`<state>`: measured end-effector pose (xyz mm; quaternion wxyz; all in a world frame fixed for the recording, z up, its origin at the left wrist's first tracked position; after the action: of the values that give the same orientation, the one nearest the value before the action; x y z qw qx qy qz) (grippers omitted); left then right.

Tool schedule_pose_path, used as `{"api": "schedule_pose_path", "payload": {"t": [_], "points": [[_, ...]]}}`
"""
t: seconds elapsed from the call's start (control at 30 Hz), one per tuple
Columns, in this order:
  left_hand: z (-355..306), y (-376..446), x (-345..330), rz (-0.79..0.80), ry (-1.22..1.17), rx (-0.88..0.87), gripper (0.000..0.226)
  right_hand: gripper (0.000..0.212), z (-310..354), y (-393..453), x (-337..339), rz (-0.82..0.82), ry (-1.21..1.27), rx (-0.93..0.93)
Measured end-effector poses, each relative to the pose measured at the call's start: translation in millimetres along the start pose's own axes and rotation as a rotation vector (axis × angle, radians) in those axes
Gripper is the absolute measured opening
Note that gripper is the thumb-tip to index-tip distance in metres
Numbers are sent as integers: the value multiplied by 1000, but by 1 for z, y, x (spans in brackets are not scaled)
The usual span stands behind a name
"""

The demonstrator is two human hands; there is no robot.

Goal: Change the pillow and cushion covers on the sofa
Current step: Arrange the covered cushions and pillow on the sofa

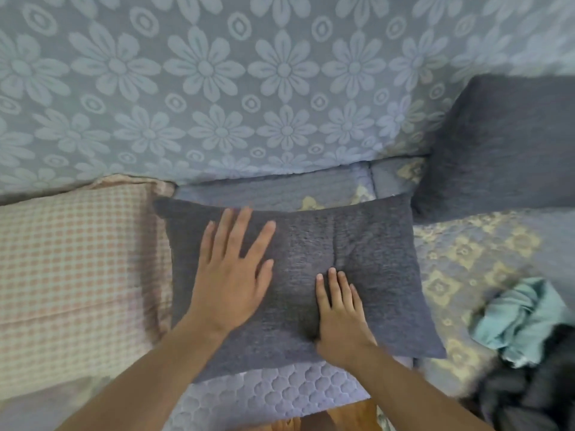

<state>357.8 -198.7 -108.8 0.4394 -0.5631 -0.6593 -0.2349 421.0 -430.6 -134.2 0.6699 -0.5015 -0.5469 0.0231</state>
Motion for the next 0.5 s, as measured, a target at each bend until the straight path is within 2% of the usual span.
{"api": "schedule_pose_path", "payload": {"t": [0.03, 0.07, 0.17, 0.23, 0.27, 0.33, 0.37, 0.43, 0.5], "points": [[20, -10, -21, 190, 50, 191, 70, 110, 0, -4, 13, -14, 42, 62], [46, -13, -34, 292, 79, 324, 77, 100, 3, -11, 26, -25, 79, 152], [94, 36, -28, 385, 48, 584, 59, 61, 4, -26, 72, -175, 293, 333], [86, 65, -11, 457, 24, 671, 55, 46, -13, -21, 109, -314, 479, 236], [77, 70, -11, 449, 23, 688, 55, 43, -30, -9, 119, -423, 536, 128], [47, 60, -26, 389, -26, 708, 58, 46, -74, 18, 116, -568, 482, -122], [30, 43, -39, 359, -48, 716, 61, 53, -91, 29, 100, -501, 409, -198], [3, 1, -68, 239, -22, 663, 66, 75, -100, 34, 52, -177, 262, -220], [-16, -26, -78, 121, -3, 589, 69, 88, -99, 23, 10, -40, 150, -228]]}}
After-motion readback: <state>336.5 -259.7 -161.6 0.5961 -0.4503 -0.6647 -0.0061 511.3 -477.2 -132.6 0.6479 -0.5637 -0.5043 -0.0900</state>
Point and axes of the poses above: each hand's wrist, its own y-axis towards the middle knuckle, its own x-axis out of the back of the hand, z = x × y, the point moved 2 cm from there along y, towards the middle knuckle, and after that the axes turned 15 degrees about -y, right-handed, at the moved point
